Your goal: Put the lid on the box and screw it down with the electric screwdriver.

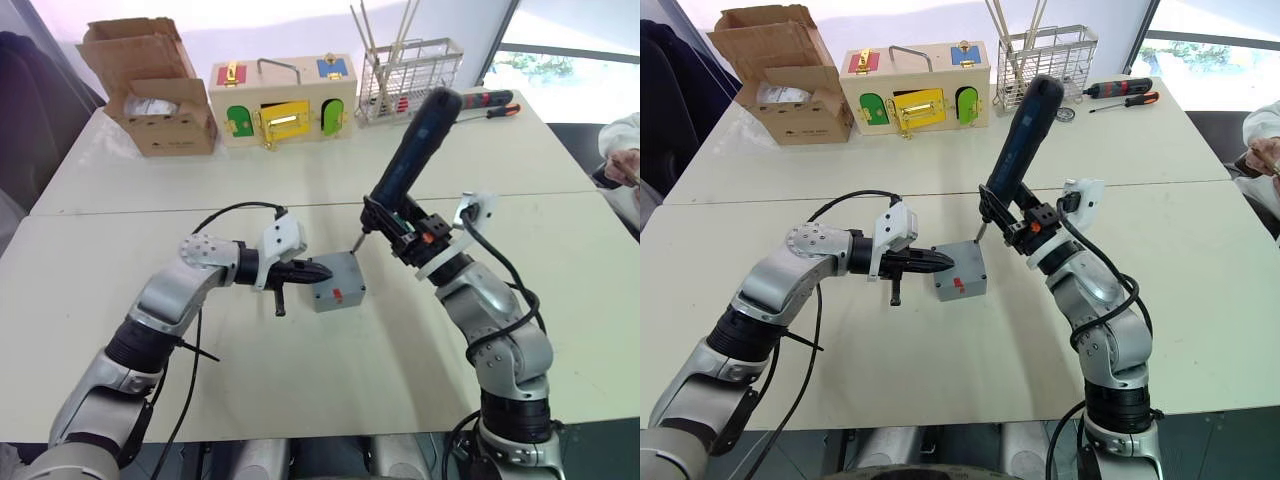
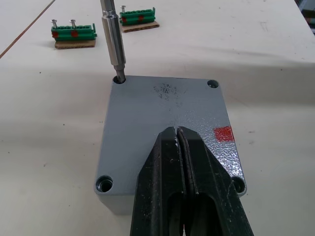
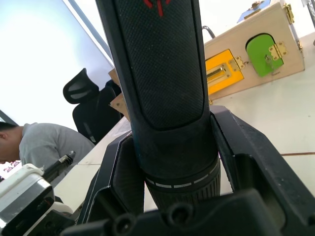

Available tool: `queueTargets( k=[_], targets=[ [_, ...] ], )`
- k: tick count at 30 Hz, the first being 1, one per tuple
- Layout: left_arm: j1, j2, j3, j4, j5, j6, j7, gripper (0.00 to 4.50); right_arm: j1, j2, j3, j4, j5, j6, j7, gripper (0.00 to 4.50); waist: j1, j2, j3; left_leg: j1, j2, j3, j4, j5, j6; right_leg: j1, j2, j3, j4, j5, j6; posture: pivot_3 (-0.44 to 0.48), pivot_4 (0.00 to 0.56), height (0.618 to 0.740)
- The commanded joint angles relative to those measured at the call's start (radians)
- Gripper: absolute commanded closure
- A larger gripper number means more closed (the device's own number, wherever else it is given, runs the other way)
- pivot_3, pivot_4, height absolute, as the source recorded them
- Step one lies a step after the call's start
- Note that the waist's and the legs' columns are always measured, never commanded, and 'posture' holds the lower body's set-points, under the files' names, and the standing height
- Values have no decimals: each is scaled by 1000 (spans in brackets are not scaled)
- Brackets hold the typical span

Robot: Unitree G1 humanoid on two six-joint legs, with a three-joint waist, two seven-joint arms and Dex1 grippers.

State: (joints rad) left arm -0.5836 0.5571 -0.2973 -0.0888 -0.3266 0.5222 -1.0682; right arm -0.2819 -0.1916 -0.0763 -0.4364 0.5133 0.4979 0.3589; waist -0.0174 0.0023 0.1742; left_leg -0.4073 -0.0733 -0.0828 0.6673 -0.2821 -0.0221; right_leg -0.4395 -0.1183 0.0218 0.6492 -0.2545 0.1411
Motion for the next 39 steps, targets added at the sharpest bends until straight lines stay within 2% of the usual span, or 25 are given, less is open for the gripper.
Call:
queueTargets(
  k=[1, 13, 25, 39],
  targets=[
    [12, 6, 4, -3, 10, 10, -2, 4500, -15, -2, 25, -7, -20, -45, 12, 2724, 0, 0, 0, 0, 0, 0, 0, 0, 0, 0, 0, 0, 0, 0, 0, 0, 150, 730],
    [21, -1, -2, -2, 16, 7, 9, 4500, -12, -60, 128, 15, -107, -101, 79, 2724, -1, -1, -2, 2, 0, 0, 0, 0, 0, 2, 0, 0, 0, 0, 0, 0, 150, 730],
    [25, -6, -5, -2, 29, 5, 11, 4500, 31, -91, 219, 53, -178, -124, 139, 2724, 0, -4, -7, 15, 0, 0, -3, -2, 3, 13, 0, 0, -2, 0, 0, 0, 150, 730],
    [36, -8, -8, -2, 47, -1, 7, 4500, 40, -73, 225, 99, -189, -120, 146, 2724, -1, -8, -19, 16, 1, 1, -3, -4, 7, 14, 0, 0, -2, 0, 0, 0, 150, 730]
  ],
)
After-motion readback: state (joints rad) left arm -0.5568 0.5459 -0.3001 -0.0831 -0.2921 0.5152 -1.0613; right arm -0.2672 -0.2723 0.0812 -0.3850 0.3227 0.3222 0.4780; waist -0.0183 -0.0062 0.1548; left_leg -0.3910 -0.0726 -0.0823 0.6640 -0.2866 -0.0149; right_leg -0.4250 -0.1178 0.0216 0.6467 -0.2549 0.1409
